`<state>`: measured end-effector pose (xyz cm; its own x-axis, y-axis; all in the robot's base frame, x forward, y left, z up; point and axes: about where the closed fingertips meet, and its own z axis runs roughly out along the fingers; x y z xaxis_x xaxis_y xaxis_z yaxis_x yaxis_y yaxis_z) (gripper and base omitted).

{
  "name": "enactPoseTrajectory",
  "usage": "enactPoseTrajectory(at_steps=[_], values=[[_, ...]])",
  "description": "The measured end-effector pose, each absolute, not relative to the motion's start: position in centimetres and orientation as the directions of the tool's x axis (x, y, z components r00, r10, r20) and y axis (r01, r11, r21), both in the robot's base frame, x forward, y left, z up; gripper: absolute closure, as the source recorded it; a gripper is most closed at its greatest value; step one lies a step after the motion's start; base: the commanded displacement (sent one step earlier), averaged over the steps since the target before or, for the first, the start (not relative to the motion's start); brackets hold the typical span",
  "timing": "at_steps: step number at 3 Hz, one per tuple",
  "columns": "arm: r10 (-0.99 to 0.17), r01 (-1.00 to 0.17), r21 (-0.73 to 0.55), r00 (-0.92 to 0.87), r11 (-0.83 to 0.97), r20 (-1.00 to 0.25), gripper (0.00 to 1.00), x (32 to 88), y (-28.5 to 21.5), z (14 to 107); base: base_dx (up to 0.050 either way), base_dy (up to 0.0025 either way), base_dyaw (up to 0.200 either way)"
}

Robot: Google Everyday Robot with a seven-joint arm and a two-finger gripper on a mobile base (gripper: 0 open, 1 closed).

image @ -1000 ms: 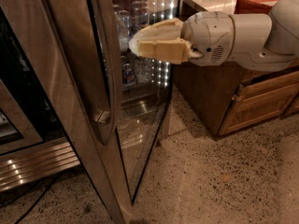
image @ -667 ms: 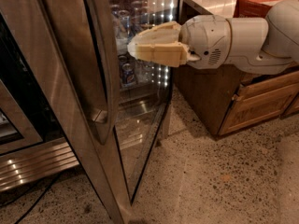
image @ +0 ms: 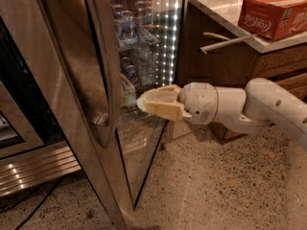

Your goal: Open right fridge door

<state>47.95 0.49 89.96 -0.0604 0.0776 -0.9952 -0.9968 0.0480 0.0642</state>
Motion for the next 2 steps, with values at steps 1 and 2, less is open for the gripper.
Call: enactPoseTrajectory(at_steps=[1,2], values=[[0.126,-0.991,0.126,-0.120,0.040,-0.985,1.00,46.2,1.5,86.0,0.000,0.00000,0.000],[0.148,-0.997,0.077,-0.081,-0.032,-0.986,1.00,40.4,3.6,87.1,0.000,0.00000,0.000]])
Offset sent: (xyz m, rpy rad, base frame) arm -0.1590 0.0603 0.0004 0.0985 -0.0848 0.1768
